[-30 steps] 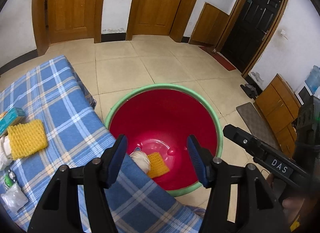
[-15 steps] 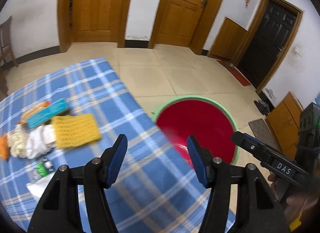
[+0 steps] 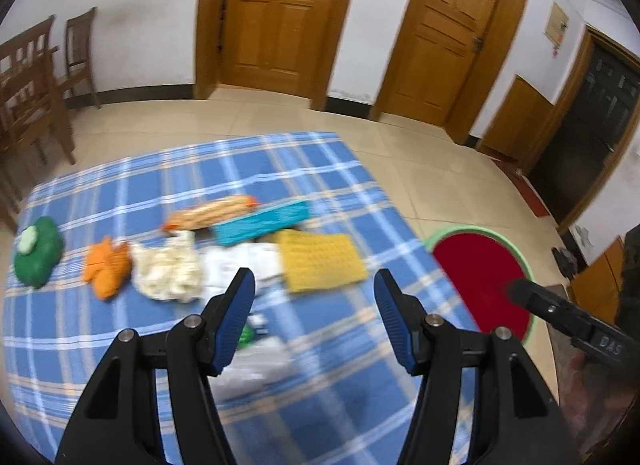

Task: Collect trash
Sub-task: 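Move both tools back over the table toward the remaining items, then grasp the orange cloth with the left tool while the right tool grasps another foam net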

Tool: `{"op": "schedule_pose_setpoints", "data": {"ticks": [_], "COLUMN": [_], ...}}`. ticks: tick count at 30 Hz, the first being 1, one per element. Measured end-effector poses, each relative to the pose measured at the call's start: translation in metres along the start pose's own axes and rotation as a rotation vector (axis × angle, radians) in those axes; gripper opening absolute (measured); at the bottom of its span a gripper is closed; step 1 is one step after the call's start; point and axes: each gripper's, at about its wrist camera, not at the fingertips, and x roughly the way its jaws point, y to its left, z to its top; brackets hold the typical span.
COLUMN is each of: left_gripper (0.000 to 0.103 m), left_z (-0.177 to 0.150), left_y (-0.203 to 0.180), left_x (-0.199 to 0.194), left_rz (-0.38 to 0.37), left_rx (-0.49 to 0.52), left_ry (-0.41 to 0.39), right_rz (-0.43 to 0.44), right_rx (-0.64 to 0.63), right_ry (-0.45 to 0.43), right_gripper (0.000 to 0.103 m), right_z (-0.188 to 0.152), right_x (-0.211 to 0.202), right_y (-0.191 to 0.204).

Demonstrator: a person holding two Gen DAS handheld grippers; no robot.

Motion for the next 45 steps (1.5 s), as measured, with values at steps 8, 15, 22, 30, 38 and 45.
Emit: {"op": "schedule_pose_setpoints", "data": {"ticks": [8, 15, 22, 30, 38, 45], "left_gripper": [0.062, 0.062, 0.062, 0.062, 0.062, 0.055], "left_z": [-0.002, -0.008, -0.010, -0.006, -0.009, -0.010], "left_y": [0.062, 0.116, 0.149, 0.167, 0.172, 0.179], "left_x": [-0.005, 0.008, 0.020, 0.036, 0.051, 0.055], "left_rz": [0.096, 0.161, 0.165, 0.120, 0.126, 0.139], "left_rx": [-0.047, -0.086, -0.069, -0.059, -0.056, -0.077], "left_ry": [-0.008, 0.028, 0.056, 0.079, 0.094, 0.092], "right_rz": [0.025, -0.002, -0.072, -0.133, -0.181, -0.188], "right_rx": [-0.061, -0.059, -0.045, -0.019, 0.001, -0.015], "right_ry": [0.040, 0.065, 0.082, 0.109, 0.141, 0.178], "right_gripper": [0.059, 0.059, 0.063, 0.068, 0.069, 0.069], "right_z": [0.006, 0.008, 0.011, 0.006, 0.003, 0.005], "right_x": [0.029, 0.057, 0.082, 0.103, 0.121, 0.139], "right_y": [0.045, 0.070, 0.087, 0.099, 0.092, 0.084]}}
